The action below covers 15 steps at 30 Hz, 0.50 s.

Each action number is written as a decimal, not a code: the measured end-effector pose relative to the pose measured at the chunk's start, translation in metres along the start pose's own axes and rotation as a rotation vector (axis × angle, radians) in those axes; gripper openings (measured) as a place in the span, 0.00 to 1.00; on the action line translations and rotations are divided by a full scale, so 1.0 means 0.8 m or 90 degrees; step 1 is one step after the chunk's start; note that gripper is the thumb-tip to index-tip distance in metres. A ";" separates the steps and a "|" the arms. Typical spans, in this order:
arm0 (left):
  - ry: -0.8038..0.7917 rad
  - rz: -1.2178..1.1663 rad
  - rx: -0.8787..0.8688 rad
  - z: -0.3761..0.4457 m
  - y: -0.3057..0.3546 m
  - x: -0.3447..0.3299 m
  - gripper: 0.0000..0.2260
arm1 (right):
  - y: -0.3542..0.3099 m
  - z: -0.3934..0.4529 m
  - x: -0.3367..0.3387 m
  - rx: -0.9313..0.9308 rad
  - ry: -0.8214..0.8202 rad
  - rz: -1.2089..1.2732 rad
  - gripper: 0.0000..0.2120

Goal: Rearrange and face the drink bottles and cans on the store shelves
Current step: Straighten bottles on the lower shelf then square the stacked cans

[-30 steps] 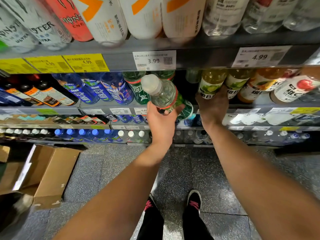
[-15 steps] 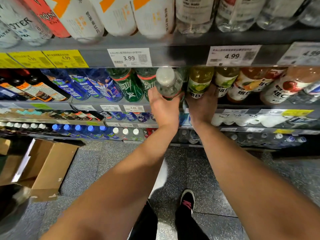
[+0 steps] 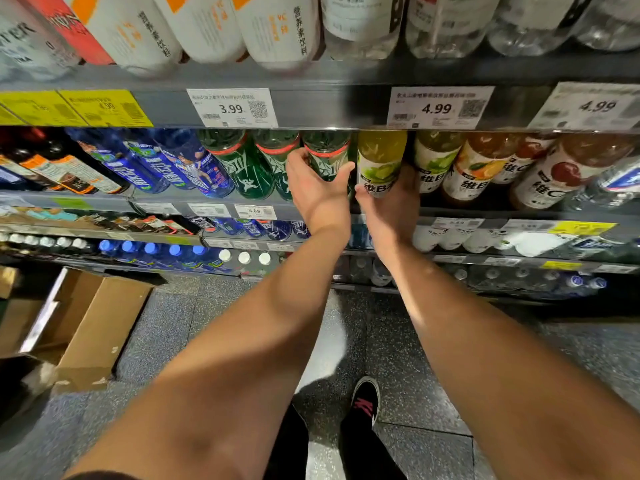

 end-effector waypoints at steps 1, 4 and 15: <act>0.006 -0.006 0.006 -0.002 -0.001 -0.001 0.29 | 0.000 0.000 -0.001 -0.003 -0.010 0.000 0.35; 0.005 -0.011 0.033 -0.009 -0.006 0.001 0.29 | -0.002 0.001 0.001 -0.006 -0.044 -0.001 0.34; -0.143 -0.051 -0.022 -0.090 -0.011 0.018 0.17 | 0.025 -0.042 0.082 -0.026 -0.008 -0.043 0.22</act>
Point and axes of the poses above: each hand's wrist, its own z-axis towards the middle knuckle, its own x-axis out of the back of the hand, y = z × x, the point moved 8 cm from there along z, towards the middle knuckle, and after that the axes turned 7 degrees about y, right-handed, at the moved point
